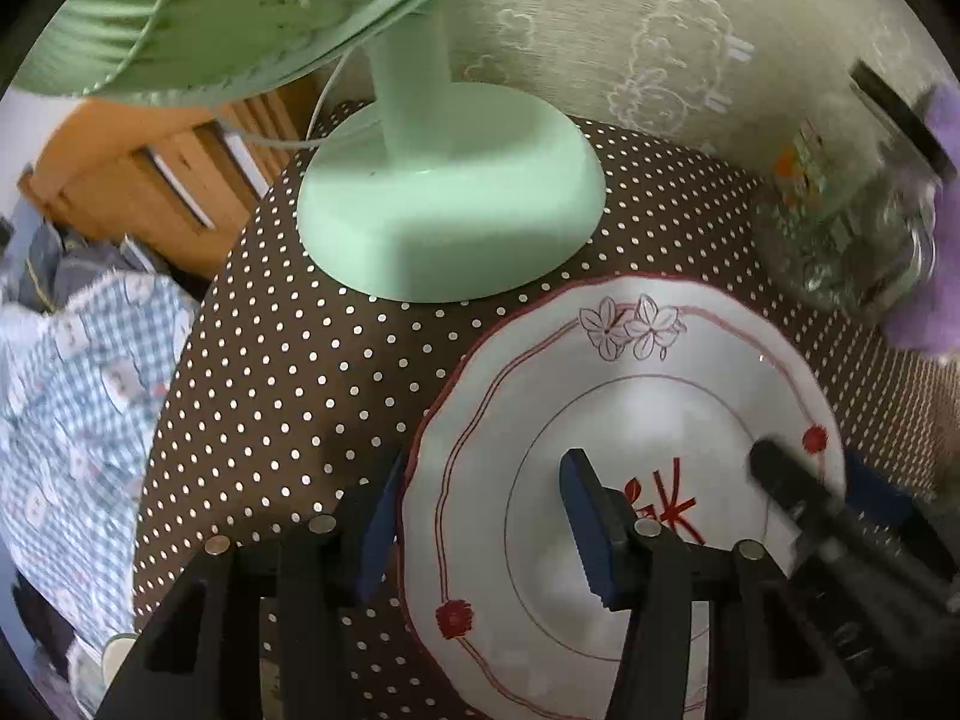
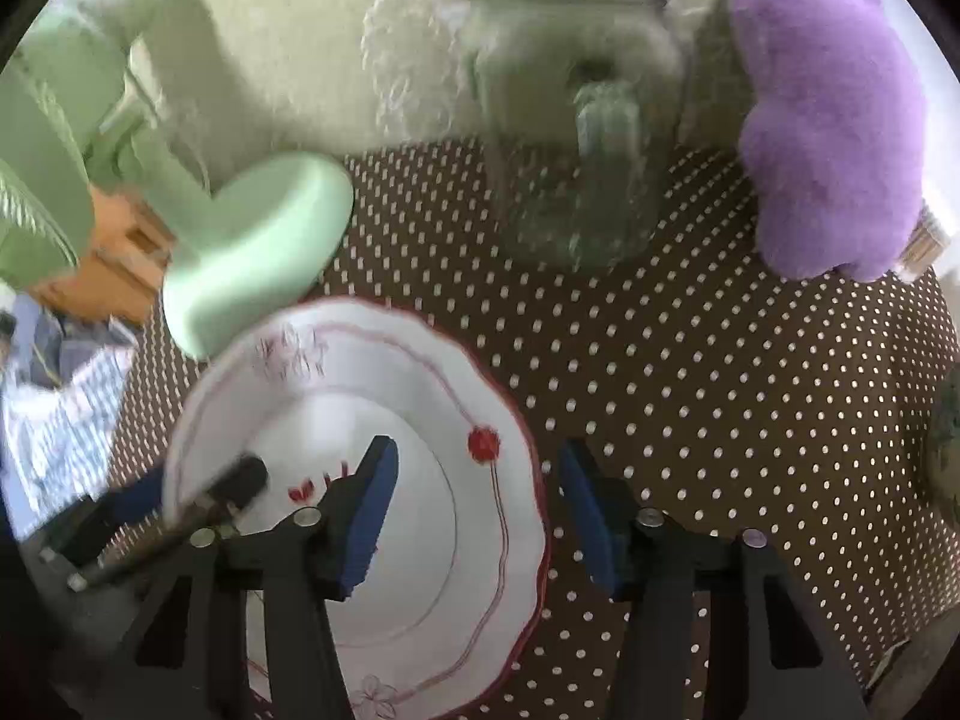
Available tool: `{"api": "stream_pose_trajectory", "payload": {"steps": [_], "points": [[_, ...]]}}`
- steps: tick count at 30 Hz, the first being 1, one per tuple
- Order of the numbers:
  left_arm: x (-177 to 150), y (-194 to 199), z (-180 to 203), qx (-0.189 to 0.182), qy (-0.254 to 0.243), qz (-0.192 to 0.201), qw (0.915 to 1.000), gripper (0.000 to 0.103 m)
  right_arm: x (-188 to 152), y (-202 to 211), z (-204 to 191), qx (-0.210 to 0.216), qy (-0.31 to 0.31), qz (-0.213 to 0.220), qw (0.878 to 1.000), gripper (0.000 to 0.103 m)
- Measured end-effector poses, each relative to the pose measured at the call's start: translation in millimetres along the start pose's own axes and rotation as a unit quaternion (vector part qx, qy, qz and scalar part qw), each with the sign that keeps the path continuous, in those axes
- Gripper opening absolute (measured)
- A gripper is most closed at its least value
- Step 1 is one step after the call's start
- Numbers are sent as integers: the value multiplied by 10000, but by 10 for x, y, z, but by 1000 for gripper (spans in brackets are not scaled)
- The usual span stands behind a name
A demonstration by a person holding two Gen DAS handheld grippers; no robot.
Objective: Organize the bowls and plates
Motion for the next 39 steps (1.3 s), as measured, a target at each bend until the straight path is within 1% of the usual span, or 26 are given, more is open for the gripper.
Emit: {"api": "stream_pose_trajectory", "payload": {"steps": [2, 4, 5, 10, 17, 30, 32, 34, 36, 39], "points": [[0, -2, -1, 9, -4, 5, 10000, 52, -40, -71, -32, 72, 48, -135, 9999, 52], [-40, 5, 45, 166, -270, 125, 9994, 52, -81, -100, -62, 31, 42, -138, 9999, 51], [-52, 13, 61, 184, -320, 166, 9992, 52, -85, -106, -70, 18, 44, -139, 9999, 51], [-112, 26, 125, 176, -379, 114, 9991, 52, -116, -110, -42, -67, 38, -202, 9998, 44], [-343, 82, 320, 102, -680, 19, 9976, 52, -248, -11, 211, -163, -98, -276, 9994, 44], [-860, 240, 749, -68, -1194, -160, 9927, 48, -713, 274, 689, -331, -365, -453, 9978, 44], [-905, 253, 799, -76, -1258, -83, 9920, 48, -802, 324, 757, -286, -437, -463, 9976, 44], [-923, 270, 856, 1, -1269, -26, 9919, 48, -866, 356, 788, -278, -400, -444, 9978, 43], [-921, 264, 868, -32, -1194, -57, 9928, 48, -884, 395, 773, -323, -302, -363, 9984, 43], [-905, 261, 802, -14, -1338, 45, 9910, 48, -906, 401, 772, -352, -272, -374, 9983, 43]]}}
Point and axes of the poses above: each gripper's, at about its wrist camera, not at the fingertips, and y roughly against the way its jaws point, z to its right, x to its top, the point moved 4 cm from there along -y, roughly the way its jaws point, and after that the axes turned 12 degrees about y, right-handed, at the moved point
